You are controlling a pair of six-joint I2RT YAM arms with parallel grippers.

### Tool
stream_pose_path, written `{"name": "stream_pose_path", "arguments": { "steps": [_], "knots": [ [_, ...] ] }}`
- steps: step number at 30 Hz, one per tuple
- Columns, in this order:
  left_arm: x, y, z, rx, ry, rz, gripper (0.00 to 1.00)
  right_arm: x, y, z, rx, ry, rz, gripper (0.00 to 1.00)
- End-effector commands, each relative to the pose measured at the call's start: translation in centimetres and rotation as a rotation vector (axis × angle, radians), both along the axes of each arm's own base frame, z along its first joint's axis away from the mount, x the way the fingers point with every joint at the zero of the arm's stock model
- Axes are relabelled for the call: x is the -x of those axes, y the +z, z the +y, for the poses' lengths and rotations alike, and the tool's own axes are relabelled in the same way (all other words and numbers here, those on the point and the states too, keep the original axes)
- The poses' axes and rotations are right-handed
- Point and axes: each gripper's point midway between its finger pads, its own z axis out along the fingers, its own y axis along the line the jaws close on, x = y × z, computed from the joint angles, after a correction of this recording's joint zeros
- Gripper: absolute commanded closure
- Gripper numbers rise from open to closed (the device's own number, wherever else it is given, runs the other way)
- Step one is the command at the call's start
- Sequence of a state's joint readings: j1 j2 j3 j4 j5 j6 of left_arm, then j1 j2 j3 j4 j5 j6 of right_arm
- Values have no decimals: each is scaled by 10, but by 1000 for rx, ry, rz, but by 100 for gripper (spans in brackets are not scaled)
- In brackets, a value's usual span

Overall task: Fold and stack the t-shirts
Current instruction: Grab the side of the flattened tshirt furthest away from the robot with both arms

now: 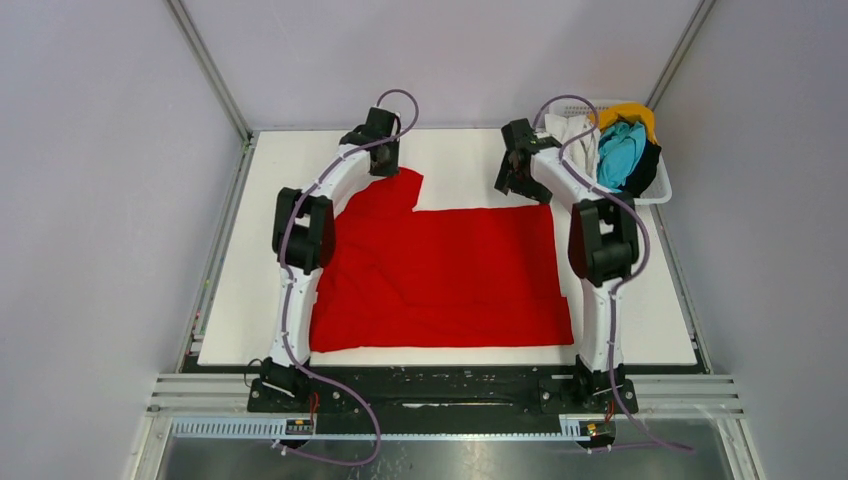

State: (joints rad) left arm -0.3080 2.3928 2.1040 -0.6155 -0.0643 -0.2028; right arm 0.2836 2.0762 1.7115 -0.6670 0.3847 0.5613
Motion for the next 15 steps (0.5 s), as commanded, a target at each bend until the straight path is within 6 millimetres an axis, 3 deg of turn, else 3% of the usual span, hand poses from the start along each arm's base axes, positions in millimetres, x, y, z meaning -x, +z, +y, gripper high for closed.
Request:
{"name": "stream_pose_path", "arguments": {
  "steps": [1,6,15],
  "knots": [
    [-5,67,-12,24,-105,-153,100,-13,-15,-9,56,-12,116,4],
    [9,69,-13,-27,-140,-150,100,-14,-40,-4,47,-19,194,4],
    [34,78,-12,-27,-145,-147,100,8,-33,-14,67,-2,246,6]
  ]
}}
